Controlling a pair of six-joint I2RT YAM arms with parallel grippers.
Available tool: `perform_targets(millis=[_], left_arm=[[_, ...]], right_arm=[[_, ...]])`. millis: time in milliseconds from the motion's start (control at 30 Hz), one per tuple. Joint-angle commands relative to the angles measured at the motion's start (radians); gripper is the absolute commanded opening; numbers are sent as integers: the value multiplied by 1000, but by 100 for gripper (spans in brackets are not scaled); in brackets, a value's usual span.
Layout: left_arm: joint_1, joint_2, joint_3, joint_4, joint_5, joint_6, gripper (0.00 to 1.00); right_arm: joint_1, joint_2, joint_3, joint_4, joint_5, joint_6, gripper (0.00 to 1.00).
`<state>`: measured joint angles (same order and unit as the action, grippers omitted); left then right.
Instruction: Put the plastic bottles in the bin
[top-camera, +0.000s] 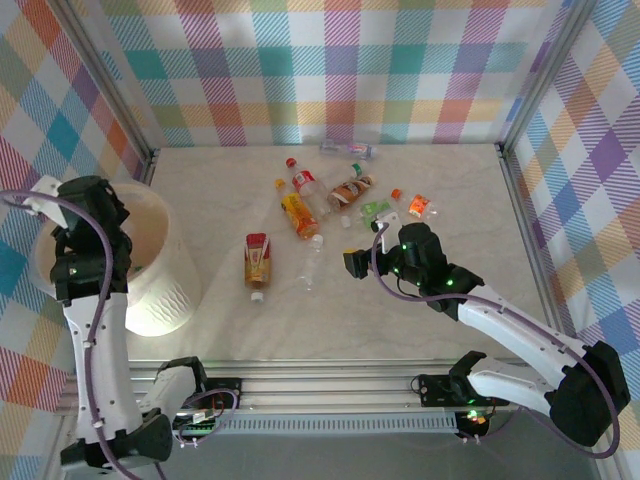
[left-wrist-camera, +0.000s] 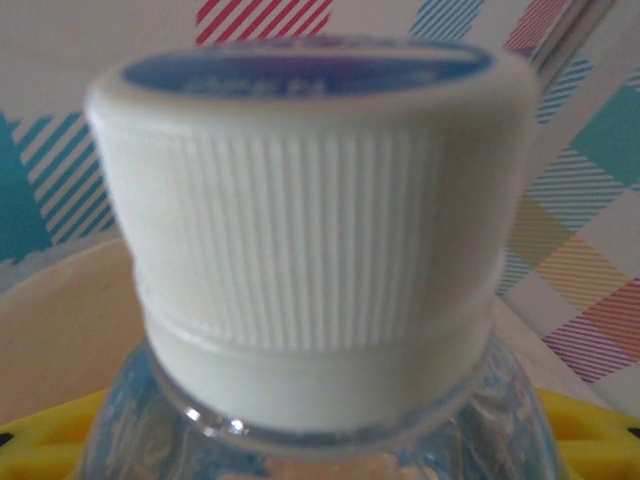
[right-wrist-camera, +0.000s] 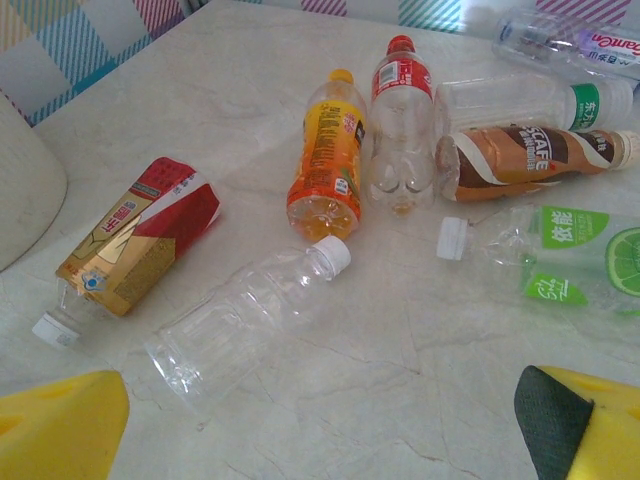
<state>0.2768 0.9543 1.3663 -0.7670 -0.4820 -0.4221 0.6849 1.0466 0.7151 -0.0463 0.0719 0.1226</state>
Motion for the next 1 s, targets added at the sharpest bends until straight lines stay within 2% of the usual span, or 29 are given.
perform_targets(millis=[0, 167, 267, 400, 500, 667, 733, 800, 900, 967], left_arm=[[123, -8, 0, -6, 255, -50, 52], [228, 1, -24, -2, 327, -96, 53], [274, 12, -65, 36, 392, -191, 57], [274, 34, -105, 101, 397, -292, 56], [274, 37, -132, 141, 339, -371, 58], [274, 32, -163, 135, 155, -506, 69], [274, 36, -164, 145, 151, -529, 72], [274, 50, -151, 135, 164, -548, 79], [274, 76, -105, 76, 159, -569, 99], [274, 81, -87, 60, 160, -573, 100]], right_arm=[[5, -5, 30, 12, 12, 6, 100], [4, 6, 28, 23, 7, 8, 100], [3, 13, 31, 23, 3, 3, 100], [5, 13, 30, 22, 2, -1, 100], [4, 8, 25, 18, 5, 1, 100], [5, -15, 2, 19, 15, 9, 100], [4, -23, -2, 13, 20, 11, 100], [5, -32, -7, 11, 25, 11, 100], [4, -40, -13, 12, 32, 7, 100], [5, -42, -15, 11, 33, 8, 100]])
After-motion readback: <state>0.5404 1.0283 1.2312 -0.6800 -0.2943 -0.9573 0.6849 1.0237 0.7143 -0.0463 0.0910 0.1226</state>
